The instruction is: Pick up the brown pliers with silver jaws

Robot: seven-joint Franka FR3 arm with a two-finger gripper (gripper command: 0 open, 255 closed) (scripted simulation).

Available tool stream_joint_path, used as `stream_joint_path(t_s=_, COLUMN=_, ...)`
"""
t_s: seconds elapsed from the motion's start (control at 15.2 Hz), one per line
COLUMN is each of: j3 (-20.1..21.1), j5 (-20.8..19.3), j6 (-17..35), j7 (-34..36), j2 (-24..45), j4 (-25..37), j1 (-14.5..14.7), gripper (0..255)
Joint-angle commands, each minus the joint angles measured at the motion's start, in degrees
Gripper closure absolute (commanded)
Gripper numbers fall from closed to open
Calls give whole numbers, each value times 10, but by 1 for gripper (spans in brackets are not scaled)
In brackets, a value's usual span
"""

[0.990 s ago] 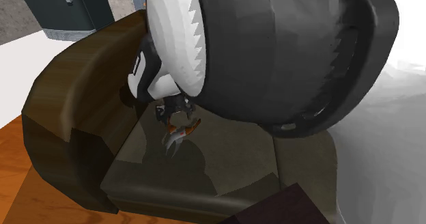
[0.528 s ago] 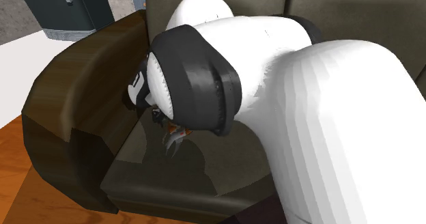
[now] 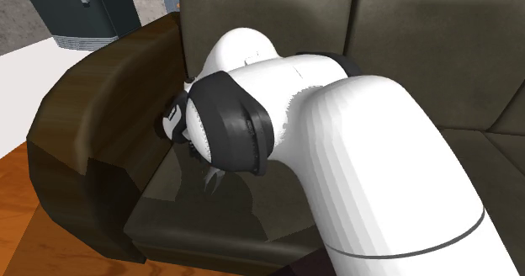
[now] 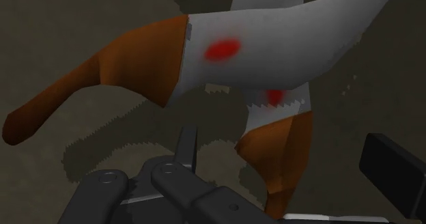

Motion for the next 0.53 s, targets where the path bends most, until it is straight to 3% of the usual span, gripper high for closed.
stream_joint_path(t_s=0.0, j3=0, j5=0, j6=6, j7=0, j2=10, j4=5, j1=0, gripper=0)
stream_joint_path(t_s=0.07, j3=0, j5=0, j6=6, j7=0, j2=10, j4=5, j1=0, gripper=0)
stream_joint_path(t_s=0.13, j3=0, j5=0, j6=6, j7=-1, j2=11, j4=5, j1=0, gripper=255)
stream_joint_path(t_s=0.46, j3=0, j5=0, j6=6, j7=-1, j2=10, j4=4, j1=0, gripper=255)
